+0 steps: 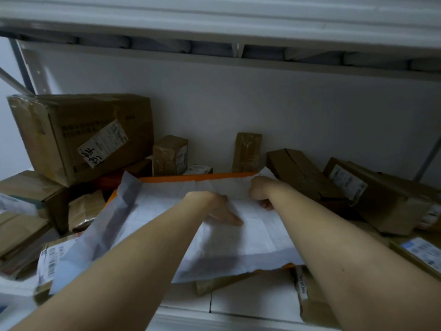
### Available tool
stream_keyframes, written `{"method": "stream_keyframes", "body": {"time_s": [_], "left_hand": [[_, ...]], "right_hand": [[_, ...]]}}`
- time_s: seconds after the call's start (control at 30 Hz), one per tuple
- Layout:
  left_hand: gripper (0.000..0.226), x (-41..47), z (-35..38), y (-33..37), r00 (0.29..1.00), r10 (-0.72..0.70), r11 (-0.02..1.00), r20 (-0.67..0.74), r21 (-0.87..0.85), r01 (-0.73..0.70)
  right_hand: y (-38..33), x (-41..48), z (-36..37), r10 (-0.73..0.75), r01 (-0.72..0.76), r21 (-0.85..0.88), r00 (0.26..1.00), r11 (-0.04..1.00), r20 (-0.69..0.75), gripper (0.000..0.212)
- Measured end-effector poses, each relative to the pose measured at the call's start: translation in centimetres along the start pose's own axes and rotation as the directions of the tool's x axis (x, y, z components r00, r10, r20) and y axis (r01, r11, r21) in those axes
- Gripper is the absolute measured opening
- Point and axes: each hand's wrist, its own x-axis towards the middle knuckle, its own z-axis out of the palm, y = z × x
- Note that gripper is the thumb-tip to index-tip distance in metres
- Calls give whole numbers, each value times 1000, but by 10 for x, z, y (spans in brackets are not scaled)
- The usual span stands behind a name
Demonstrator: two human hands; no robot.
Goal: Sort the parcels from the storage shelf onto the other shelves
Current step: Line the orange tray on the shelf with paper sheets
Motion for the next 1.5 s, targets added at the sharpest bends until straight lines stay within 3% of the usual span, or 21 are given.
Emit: {"method": "stream_keyframes", "body": {"time_s": [0.1, 0.17, 0.27, 0.37, 0.5, 0.73, 0.8, 0.9, 0.97, 1.1, 1.2, 1.27, 1.37, 1.5], "left_hand": [[102, -10, 0, 8, 1000, -18, 999, -25, -40, 17], [98, -22, 0, 21, 999, 1, 994, -35, -113, -5], [91, -36, 2, 39, 1000, 20, 996, -15, -85, -21], [118, -49, 4, 47, 997, -64, 996, 50, 59, 61], [108, -67, 12, 55, 991, -132, 986, 36, 109, 128], [80, -83, 39, 54, 990, -137, 986, -17, 94, 138], [75, -95, 41, 52, 986, -151, 988, -76, 27, 154], [78, -109, 47, 40, 951, -262, 965, -167, -79, 252], [76, -118, 50, 29, 945, -279, 960, -173, -89, 267], [72, -130, 59, 6, 922, -354, 934, -156, -105, 341], [54, -138, 58, -9, 882, -417, 908, -218, -149, 392], [45, -141, 55, -21, 860, -439, 898, -262, -130, 419], [43, -142, 52, -40, 830, -486, 872, -275, -90, 481], [45, -148, 52, -60, 806, -535, 826, -254, 46, 562]], "right_hand": [[6, -24, -12, -122, 119, -63, 992, 991, -37, 14], [13, -39, -16, -165, 157, -125, 985, 980, -52, 9], [30, -59, -20, -144, 150, -81, 987, 985, 70, 7], [43, -85, -27, -162, 160, 26, 972, 987, 172, 25], [57, -105, -23, -190, 214, -75, 951, 974, 244, 29], [65, -115, -6, -249, 283, -203, 952, 937, 178, 28], [63, -114, -8, -311, 328, -330, 945, 885, 105, 10], [55, -120, -9, -437, 342, -526, 897, 779, -64, 14], [50, -124, -6, -462, 322, -588, 881, 742, -101, 8], [43, -133, 8, -365, 287, -575, 931, 766, -23, 18], [25, -142, 15, -456, 333, -566, 885, 754, -87, 10], [8, -144, 23, -504, 421, -474, 862, 773, -58, 10], [-14, -144, 37, -577, 555, -315, 816, 770, 25, 24], [-29, -141, 54, -605, 591, -251, 796, 767, 24, 22]]}}
